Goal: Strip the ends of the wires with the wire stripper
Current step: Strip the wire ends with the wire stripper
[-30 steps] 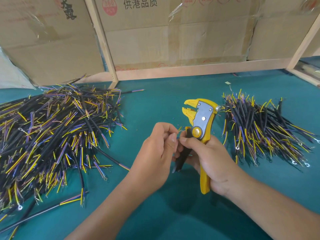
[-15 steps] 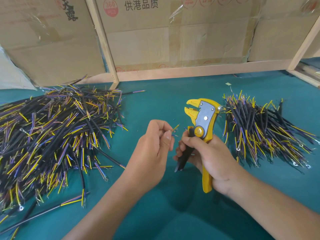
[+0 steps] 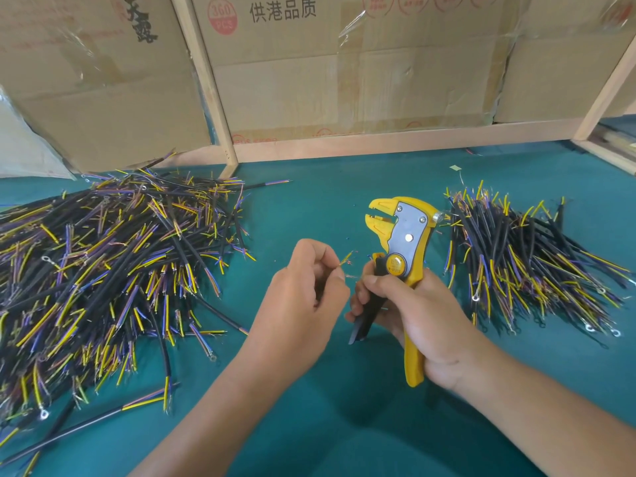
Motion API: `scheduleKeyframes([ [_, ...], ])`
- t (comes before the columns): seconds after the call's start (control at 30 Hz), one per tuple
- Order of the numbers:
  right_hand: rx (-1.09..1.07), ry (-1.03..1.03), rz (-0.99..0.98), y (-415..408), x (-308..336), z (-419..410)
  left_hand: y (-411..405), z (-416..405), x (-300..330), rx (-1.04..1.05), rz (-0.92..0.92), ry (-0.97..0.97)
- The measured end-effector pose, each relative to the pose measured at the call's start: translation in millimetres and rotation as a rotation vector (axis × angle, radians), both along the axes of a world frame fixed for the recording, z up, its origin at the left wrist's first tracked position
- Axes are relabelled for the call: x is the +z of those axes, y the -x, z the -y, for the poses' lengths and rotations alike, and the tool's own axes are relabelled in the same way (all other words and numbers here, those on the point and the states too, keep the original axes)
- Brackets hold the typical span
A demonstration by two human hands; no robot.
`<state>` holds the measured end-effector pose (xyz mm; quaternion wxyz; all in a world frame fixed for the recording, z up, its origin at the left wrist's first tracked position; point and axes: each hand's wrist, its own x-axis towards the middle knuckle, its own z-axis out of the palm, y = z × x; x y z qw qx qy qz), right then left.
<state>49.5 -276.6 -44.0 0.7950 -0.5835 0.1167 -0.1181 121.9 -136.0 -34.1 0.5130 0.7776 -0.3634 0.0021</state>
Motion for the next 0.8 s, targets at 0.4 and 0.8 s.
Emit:
scheduleKeyframes([
  [0.4, 0.013, 0.035, 0.026, -0.5, -1.9, -2.3, 4.4, 1.1, 1.3, -0.013, 0.070, 0.007],
  [0.8, 0.014, 0.025, 0.033, -1.3, -4.6, -1.4, 6.1, -1.0, 6.7, -0.026, 0.076, 0.014],
])
